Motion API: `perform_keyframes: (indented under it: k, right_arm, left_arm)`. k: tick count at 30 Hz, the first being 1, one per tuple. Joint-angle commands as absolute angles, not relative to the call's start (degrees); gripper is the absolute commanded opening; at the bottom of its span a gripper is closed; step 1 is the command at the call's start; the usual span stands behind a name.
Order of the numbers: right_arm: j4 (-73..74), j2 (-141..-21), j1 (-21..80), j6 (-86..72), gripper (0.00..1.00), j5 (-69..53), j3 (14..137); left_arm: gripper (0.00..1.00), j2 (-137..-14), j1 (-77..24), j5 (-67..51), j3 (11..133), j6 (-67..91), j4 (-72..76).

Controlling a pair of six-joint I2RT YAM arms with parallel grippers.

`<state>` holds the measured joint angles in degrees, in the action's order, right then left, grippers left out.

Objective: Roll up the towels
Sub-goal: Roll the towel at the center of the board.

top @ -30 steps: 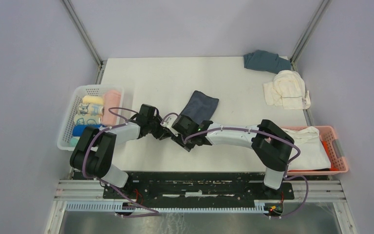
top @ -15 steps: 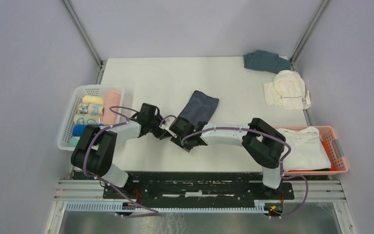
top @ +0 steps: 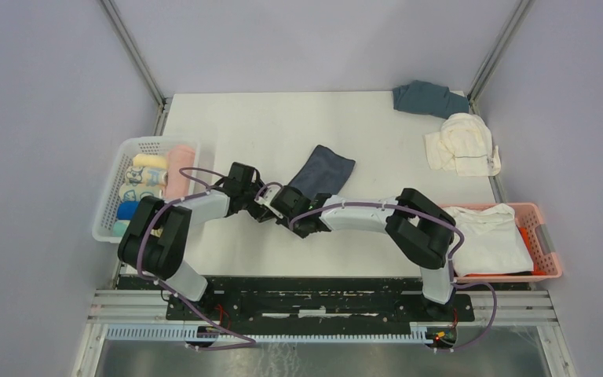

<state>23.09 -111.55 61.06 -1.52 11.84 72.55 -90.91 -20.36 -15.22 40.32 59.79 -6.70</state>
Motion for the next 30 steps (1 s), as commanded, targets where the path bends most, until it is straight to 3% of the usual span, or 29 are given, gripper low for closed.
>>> perform_keyframes:
  k: [1,8,18,24,30]
  right_arm:
    - [27.31,-113.16,59.85,-2.28,0.16,-1.25,70.35]
    - [24.70,-108.46,55.06,-4.44,0.03,-25.94,70.13]
    - [8.13,-110.69,43.36,-18.99,0.05,-51.05,63.09]
    - [-6.19,-113.97,38.39,-31.29,0.05,-58.41,58.43]
    - [-9.16,-118.74,34.56,-35.75,0.04,-60.19,57.57]
  left_arm:
    - [0.49,-90.84,-20.55,-7.15,37.76,54.88,-17.03]
    - [0.50,-81.78,-20.43,-4.85,37.64,53.92,-24.85]
    - [0.64,-71.07,-19.86,-5.78,37.63,55.17,-29.03]
    - [0.76,-66.82,-19.86,-9.51,37.11,56.41,-27.38]
    - [0.79,-68.06,-19.86,-13.92,35.68,58.22,-23.15]
